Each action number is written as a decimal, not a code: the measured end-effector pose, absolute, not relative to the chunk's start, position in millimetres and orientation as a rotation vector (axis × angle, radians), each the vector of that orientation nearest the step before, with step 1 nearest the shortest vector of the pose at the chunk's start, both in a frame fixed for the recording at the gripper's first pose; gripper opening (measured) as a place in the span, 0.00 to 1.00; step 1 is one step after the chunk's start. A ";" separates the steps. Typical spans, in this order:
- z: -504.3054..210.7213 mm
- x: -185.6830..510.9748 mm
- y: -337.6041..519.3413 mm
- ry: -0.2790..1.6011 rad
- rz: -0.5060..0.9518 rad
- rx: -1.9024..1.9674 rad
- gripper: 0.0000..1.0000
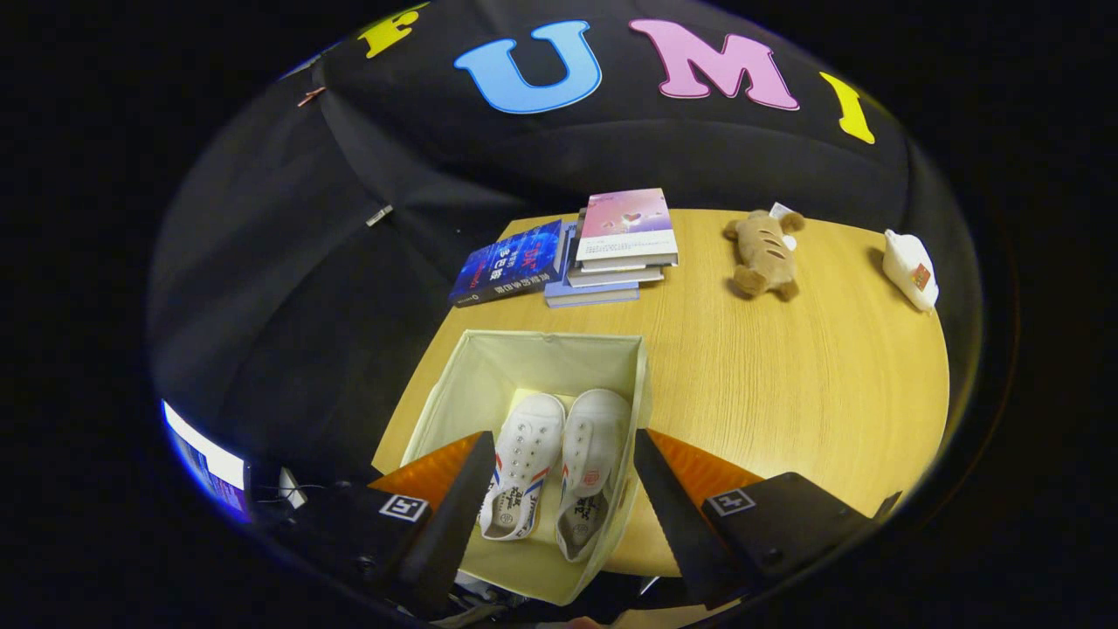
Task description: Open the storage box then place both shoes into the box .Put the left shoe in first, then the right shoe, with the right side of both shoes facing outward in a uniform manner.
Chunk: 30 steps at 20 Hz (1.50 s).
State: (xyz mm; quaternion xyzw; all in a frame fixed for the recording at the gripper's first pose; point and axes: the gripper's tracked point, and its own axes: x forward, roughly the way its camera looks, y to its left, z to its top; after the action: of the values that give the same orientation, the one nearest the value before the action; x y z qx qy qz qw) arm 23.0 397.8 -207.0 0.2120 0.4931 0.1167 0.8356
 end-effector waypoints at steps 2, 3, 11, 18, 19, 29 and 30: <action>-196.5 28.8 384.4 0.990 0.271 0.451 0.99; -191.3 32.1 374.5 0.959 0.281 0.443 0.99; -149.6 55.9 273.5 0.678 0.274 0.275 0.99; -116.1 61.8 187.8 0.478 0.173 0.157 0.99; -114.6 59.5 177.2 0.463 0.152 0.156 0.99; -123.8 36.7 98.9 0.451 -0.009 0.127 0.99; -125.1 35.0 96.3 0.455 -0.014 0.132 0.99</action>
State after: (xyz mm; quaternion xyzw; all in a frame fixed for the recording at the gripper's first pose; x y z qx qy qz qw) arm 35.0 96.3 -125.1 0.0656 0.2252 -0.0069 0.9721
